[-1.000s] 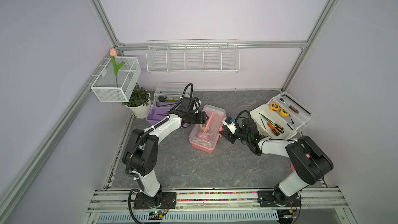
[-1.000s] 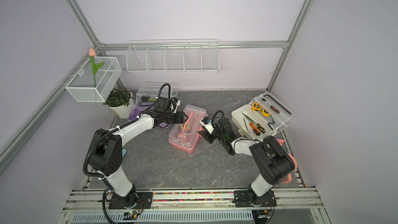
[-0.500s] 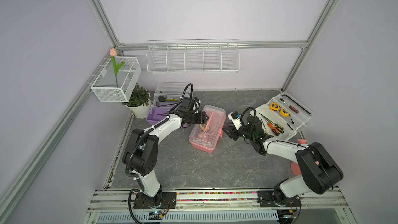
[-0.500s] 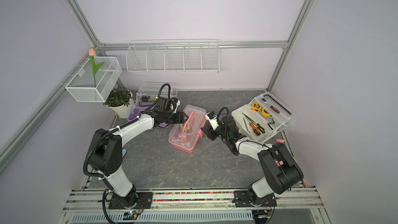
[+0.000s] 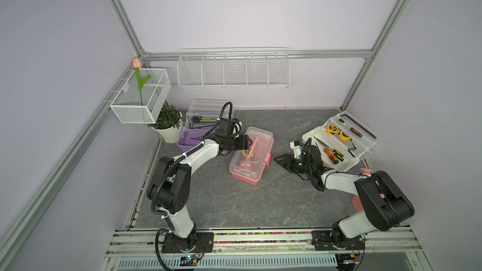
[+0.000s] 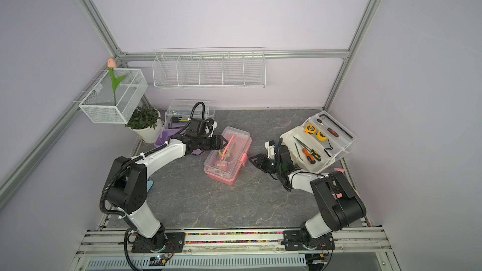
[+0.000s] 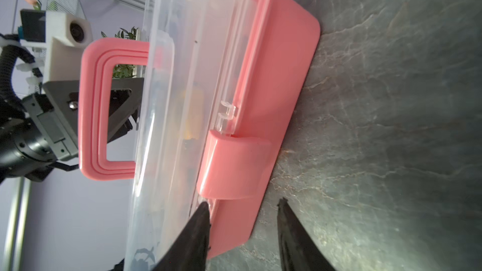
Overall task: Close toolboxes
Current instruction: Fasten the toolbox latch on the toolbox.
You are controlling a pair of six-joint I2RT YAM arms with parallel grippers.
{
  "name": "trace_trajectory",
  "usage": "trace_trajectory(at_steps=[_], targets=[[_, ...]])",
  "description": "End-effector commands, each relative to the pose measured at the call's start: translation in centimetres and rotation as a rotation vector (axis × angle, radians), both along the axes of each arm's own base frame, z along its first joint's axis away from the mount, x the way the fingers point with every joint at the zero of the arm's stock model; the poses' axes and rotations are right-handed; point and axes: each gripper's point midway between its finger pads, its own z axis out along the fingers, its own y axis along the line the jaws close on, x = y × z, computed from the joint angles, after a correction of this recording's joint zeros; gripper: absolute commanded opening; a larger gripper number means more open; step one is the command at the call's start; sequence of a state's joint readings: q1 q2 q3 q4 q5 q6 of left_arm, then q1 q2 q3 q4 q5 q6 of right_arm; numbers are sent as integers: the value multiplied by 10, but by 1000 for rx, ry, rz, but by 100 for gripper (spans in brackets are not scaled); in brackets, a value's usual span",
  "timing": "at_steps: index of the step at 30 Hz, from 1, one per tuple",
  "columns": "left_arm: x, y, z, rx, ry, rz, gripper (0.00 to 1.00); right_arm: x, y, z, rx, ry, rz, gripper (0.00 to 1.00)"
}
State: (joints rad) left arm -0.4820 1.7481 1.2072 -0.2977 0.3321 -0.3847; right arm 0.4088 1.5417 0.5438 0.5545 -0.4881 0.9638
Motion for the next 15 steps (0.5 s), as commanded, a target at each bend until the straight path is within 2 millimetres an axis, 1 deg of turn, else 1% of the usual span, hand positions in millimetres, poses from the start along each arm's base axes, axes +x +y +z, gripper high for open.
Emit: trace_trajectory(at_steps=[1,4,7,12,15], targets=[[-61,19,-78,136,307,-23,69,10,15,24,183,46,-53,44],[-60,18,-78,135,306,-23,68,18,22,26,262,55,-72,42],[-60,19,-78,138,305,-24,67,22,25,20,294,70,-80,40],[-60,21,-76,148,296,-21,66,21,22,11,297,79,-102,40],[-60,21,-79,149,306,-20,65,17,25,9,297,89,-95,39]])
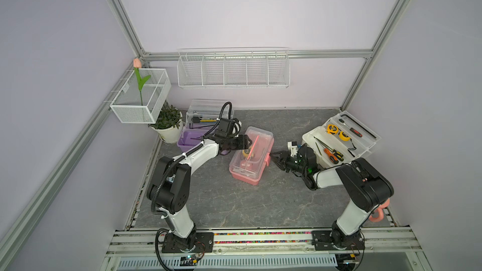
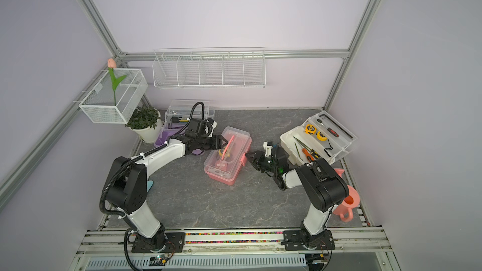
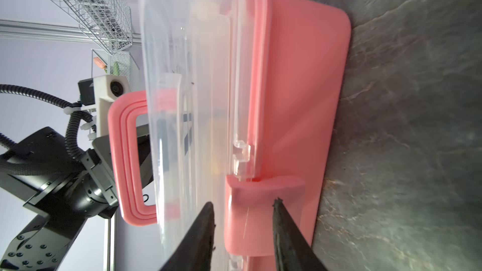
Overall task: Close toolboxes
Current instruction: Fasten the toolbox latch on the toolbox.
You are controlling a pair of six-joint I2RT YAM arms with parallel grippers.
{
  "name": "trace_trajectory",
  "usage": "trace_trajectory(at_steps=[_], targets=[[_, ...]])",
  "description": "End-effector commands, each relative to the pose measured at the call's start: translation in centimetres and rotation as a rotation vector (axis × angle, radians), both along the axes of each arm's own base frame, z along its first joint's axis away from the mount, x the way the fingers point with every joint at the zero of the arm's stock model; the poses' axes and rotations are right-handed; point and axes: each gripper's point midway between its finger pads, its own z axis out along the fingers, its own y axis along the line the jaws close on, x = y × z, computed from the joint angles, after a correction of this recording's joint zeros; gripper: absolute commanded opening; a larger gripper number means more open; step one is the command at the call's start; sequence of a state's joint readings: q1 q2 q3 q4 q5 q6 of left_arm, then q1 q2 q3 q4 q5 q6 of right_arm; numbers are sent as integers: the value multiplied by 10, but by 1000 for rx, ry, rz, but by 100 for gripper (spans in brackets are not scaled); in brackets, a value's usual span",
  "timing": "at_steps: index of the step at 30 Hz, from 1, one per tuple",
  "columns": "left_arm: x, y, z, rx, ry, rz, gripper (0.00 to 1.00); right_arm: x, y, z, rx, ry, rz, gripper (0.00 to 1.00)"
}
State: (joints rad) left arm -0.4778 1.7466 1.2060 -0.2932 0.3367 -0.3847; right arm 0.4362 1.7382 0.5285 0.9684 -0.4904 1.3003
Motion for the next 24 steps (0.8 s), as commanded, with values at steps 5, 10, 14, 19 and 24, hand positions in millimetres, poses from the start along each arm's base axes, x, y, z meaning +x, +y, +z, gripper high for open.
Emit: trace_trajectory(at_steps=[5,10,14,19,24], targets=[[-64,19,-85,145,328,-21,61,-9,4,-3,60,35,-21,38],[-72,21,-91,130,352,-8,61,-18,2,-10,67,53,-25,38],[-79,21,-98,118,379,-6,61,-15,10,-4,82,31,-8,37],[-85,17,-100,106,395,-22,59,-11,18,-4,96,23,-2,37],[-93,8,-104,103,411,-51,58,-5,28,-7,114,16,2,36]])
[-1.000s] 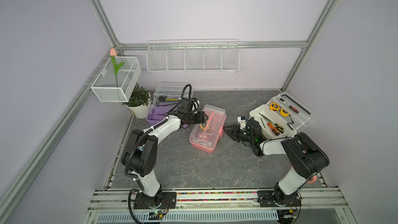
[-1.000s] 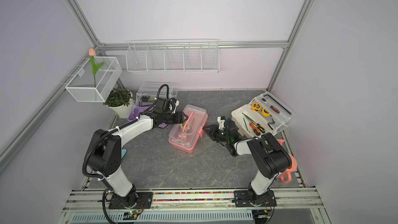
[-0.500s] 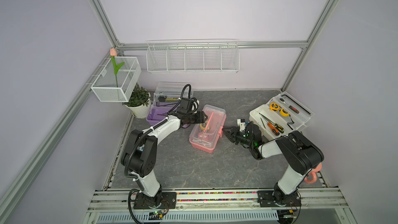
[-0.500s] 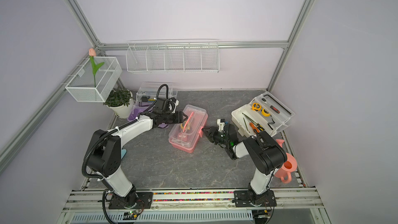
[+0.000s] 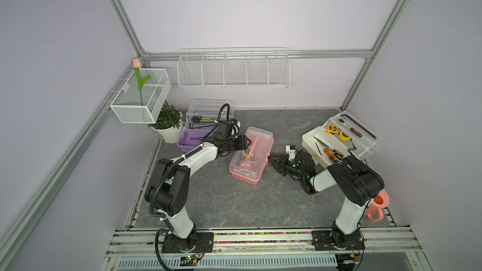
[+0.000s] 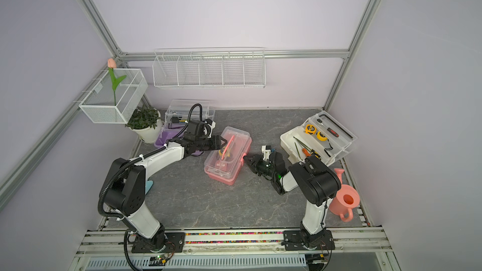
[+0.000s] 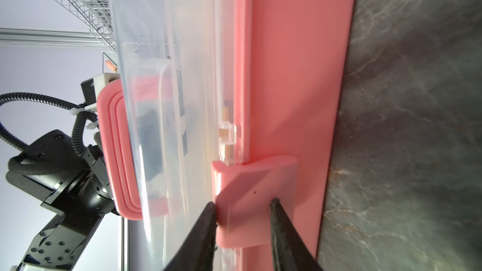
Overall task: Close toolboxes
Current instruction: Fasten the toolbox latch on the toolbox.
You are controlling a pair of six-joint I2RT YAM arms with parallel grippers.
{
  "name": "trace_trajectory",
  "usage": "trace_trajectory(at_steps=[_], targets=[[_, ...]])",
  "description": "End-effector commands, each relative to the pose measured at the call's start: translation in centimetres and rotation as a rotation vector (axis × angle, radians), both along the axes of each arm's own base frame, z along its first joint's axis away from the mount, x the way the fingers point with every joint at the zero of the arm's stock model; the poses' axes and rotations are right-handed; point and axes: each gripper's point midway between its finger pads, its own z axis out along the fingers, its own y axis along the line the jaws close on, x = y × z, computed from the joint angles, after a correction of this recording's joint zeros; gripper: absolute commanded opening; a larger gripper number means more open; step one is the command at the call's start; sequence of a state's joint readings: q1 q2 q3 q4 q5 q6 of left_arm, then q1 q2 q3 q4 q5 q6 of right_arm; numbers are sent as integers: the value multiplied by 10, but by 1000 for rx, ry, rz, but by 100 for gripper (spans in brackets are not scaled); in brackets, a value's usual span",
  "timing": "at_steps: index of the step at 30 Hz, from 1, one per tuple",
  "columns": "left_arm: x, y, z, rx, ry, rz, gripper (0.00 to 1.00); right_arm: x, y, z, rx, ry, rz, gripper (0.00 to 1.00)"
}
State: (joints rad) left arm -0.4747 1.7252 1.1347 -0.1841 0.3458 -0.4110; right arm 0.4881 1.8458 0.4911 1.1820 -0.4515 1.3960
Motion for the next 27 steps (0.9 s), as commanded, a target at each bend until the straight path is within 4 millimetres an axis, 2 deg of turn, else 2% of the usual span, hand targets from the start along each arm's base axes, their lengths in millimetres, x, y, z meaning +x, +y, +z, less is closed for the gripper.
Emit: trace_trajectory(at_steps=[1,7,13,16,22,27], targets=[[-95,7,-104,141,449,-75,58,4,15,3,49,0,8,36],[-96,8,-101,145,441,-72,57,4,12,3,44,-18,4,35],[-82,7,-93,154,416,-45,58,-2,-12,1,-92,-30,3,40],[-76,9,-89,158,410,-29,62,-8,-21,2,-207,-51,20,44],[-47,21,-54,101,331,43,71,-25,-33,22,-494,-160,89,54],[-21,41,-16,97,219,131,77,-41,-23,58,-718,-375,210,58]])
